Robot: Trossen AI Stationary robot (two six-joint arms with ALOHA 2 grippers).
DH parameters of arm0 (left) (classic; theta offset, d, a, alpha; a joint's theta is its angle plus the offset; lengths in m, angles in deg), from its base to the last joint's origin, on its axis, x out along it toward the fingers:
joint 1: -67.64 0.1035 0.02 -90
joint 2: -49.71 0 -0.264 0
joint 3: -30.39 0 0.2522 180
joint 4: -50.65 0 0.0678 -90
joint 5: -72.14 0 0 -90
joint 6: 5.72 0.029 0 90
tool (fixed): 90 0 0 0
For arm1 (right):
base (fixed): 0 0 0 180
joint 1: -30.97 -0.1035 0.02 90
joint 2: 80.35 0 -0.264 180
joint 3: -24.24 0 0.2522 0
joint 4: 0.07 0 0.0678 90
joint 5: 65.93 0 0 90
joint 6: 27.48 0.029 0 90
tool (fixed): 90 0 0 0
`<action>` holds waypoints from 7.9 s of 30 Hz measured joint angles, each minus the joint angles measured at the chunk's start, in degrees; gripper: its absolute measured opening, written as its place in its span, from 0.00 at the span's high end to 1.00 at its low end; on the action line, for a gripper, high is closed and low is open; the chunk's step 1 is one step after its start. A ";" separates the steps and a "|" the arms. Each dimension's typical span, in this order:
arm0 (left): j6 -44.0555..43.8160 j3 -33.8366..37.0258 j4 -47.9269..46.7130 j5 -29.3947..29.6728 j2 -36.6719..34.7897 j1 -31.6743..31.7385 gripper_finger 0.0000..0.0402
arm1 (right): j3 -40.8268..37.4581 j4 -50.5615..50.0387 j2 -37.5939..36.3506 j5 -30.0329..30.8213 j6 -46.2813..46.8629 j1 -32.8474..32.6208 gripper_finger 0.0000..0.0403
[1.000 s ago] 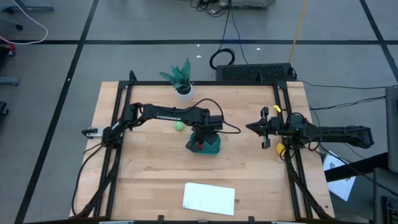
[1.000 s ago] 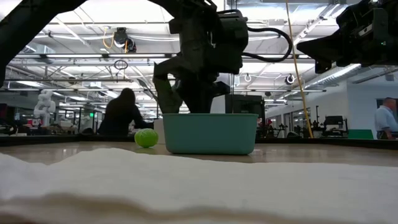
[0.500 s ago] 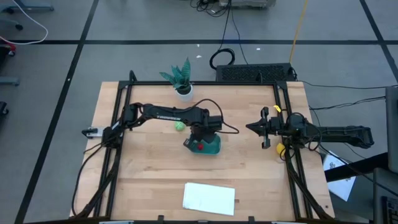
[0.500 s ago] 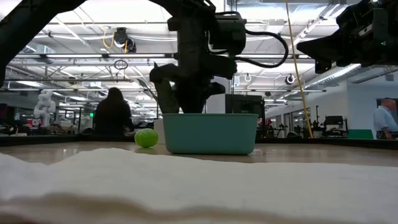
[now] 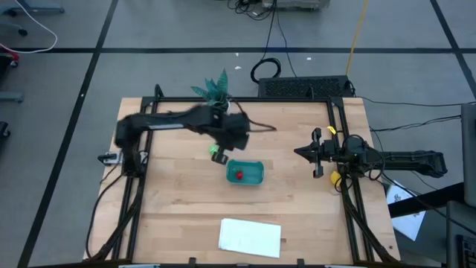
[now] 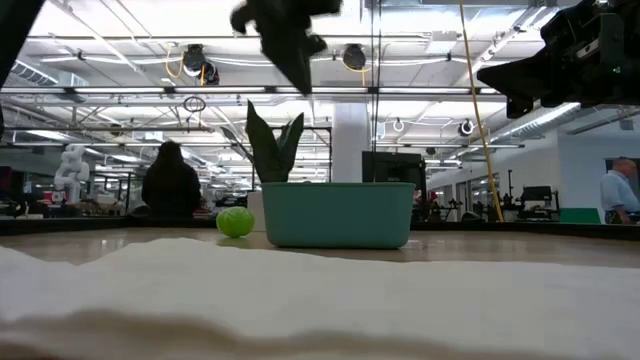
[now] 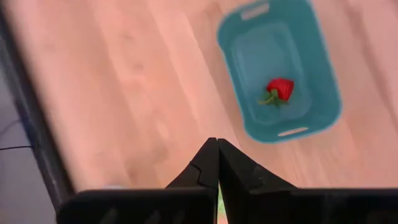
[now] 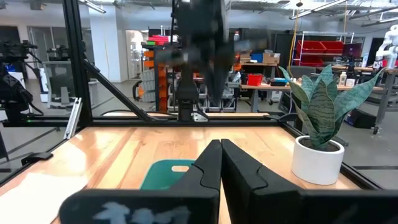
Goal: Pick and placing Produce into tupperware
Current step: Put the yellow lemon into the blue container
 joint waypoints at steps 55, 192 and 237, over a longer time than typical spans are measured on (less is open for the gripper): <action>-25.83 73.75 70.62 -6.99 -68.54 1.54 1.00 | -0.02 -0.07 0.02 0.00 1.05 0.00 1.00; -19.78 101.09 68.28 1.48 -91.96 -6.79 0.94 | 40.43 -66.10 28.55 -3.48 19.12 2.08 1.00; -19.80 101.09 67.20 1.46 -91.96 -6.76 0.94 | 44.96 -99.29 46.65 -5.07 24.43 2.01 0.50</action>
